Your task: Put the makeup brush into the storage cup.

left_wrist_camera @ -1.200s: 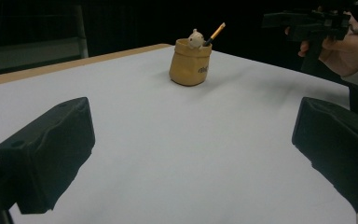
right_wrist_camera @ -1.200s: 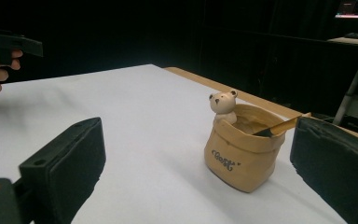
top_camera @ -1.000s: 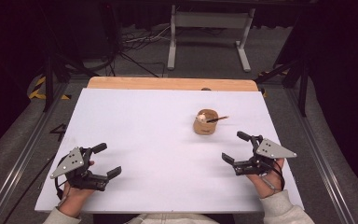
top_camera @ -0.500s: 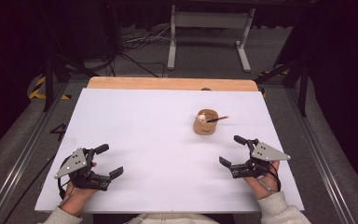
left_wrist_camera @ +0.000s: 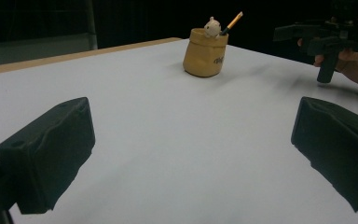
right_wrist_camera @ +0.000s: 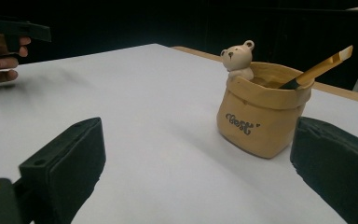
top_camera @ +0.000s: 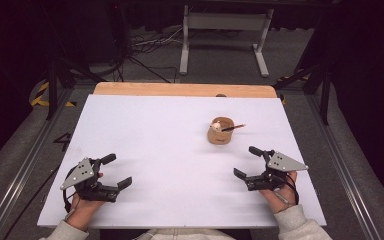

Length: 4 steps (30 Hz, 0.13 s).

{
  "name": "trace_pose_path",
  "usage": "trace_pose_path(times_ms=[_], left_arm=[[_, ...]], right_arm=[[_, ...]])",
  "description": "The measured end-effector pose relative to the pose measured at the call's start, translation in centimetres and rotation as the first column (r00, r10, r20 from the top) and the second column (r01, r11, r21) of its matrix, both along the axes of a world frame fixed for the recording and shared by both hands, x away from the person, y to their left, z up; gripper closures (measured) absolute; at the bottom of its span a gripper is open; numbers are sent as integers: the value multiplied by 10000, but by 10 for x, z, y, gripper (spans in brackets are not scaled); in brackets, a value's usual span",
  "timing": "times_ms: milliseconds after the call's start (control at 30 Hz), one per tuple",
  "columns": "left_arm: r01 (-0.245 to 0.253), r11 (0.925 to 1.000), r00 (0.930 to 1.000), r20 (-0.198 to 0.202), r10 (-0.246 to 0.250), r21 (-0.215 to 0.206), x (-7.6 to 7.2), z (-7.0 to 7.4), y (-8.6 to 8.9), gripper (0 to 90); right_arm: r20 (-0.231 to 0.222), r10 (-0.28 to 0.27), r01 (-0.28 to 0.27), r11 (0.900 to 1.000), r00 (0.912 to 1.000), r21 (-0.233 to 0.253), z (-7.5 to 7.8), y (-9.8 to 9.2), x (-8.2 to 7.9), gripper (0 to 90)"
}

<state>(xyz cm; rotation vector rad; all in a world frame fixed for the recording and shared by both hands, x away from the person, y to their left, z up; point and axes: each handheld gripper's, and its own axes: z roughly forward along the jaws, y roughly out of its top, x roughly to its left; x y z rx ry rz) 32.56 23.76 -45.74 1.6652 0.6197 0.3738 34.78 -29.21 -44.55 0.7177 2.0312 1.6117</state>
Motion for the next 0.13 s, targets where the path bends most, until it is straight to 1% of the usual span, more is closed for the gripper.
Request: trace_pose_path(times_ms=[133], left_arm=[[6, 10000, 10000, 47, -6, 3, 0, 0, -1, 3]], right_arm=[[20, -5, 5, 10000, 10000, 31, 1, -1, 0, 34]])
